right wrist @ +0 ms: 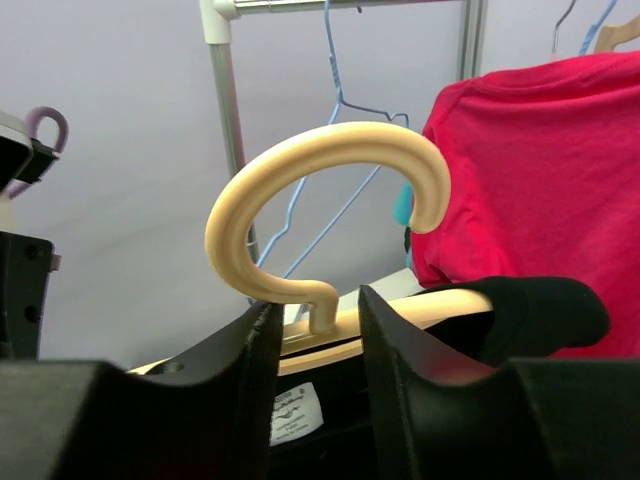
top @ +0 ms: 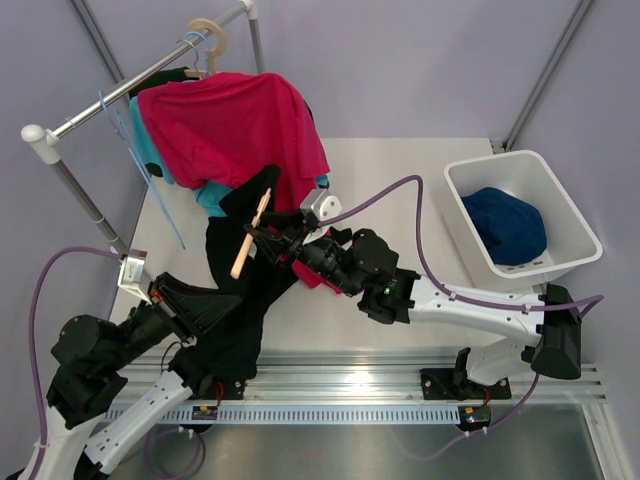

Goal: Remove the t-shirt from the hanger

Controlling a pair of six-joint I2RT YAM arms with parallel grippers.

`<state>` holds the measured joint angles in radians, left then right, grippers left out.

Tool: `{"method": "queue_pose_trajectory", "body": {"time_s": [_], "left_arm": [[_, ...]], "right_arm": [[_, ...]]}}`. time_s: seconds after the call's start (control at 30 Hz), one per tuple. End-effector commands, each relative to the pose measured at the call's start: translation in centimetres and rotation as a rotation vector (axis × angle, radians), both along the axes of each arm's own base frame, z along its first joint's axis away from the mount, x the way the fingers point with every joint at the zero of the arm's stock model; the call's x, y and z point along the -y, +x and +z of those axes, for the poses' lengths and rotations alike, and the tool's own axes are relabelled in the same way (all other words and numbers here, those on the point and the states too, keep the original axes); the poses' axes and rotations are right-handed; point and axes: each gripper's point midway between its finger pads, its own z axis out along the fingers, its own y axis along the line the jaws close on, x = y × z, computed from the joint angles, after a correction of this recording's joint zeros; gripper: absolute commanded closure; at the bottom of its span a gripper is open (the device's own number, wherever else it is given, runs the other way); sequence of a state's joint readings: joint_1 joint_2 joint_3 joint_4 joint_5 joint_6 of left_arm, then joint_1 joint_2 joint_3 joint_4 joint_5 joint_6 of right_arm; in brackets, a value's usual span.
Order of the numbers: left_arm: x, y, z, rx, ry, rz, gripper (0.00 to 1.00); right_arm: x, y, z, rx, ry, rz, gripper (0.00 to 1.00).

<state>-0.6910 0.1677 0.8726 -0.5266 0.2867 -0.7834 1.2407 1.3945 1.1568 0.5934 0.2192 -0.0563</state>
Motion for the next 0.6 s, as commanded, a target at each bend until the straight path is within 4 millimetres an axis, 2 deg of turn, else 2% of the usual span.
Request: {"method": "queue_pose_trajectory", "body": {"time_s": [0.0,0.1,0.13,0.17,0.2,0.23,0.27,0.3,0.47,0.5,0.57], "left_arm": [[0.2,-3.2,4.2,0.165,-0.101,-0.141,1.0],[0.2,-3.6,4.2,0.165,-0.108,-0.16,1.0],[0.2,-3.8,4.4,0.171,-0.114,-0.166,1.0],[0.2,-4.0,4.5,0.176,-0.12,-0.174,1.0],[0.3,-4.4,4.8,0.183,-0.129,-0.202,1.0],[0.5,-4.6,4.9,0.183,-0.131,-0.218,1.0],[0.6,-4.8,5.0,0.184,-0.131,-0.232,1.0],[0.7,-5.3,5.2,0.187,-0.134,-0.263,1.0],[0.4,-6.4,6.3,0.191,-0.164,-0.301,1.0],[0.3,-6.7,6.6,0.201,-0.173,-0.308,1.0],[-0.1,-7.2,7.3,0.207,-0.191,-0.316,0.99]], "right_arm": [[0.3,-0.4,2.7,0.028,0.089,0.007,0.64],[0.4,-0.7,2.3,0.031,0.084,0.017,0.77],[0.7,-0.9,2.7,0.034,0.098,0.024,0.79],[0.7,-1.0,2.2,0.034,0.089,0.028,0.81],[1.2,-1.3,2.7,0.04,0.105,0.034,0.94],[1.5,-1.4,2.9,0.036,0.116,0.036,1.0],[1.7,-1.5,2.4,0.035,0.113,0.039,1.0],[2.6,-2.0,3.3,0.049,0.144,0.046,1.0],[5.3,-3.1,4.6,0.043,0.158,0.063,1.0],[6.6,-3.5,5.5,0.046,0.17,0.062,1.0],[7.8,-3.8,5.7,0.038,0.175,0.056,1.0]]}}
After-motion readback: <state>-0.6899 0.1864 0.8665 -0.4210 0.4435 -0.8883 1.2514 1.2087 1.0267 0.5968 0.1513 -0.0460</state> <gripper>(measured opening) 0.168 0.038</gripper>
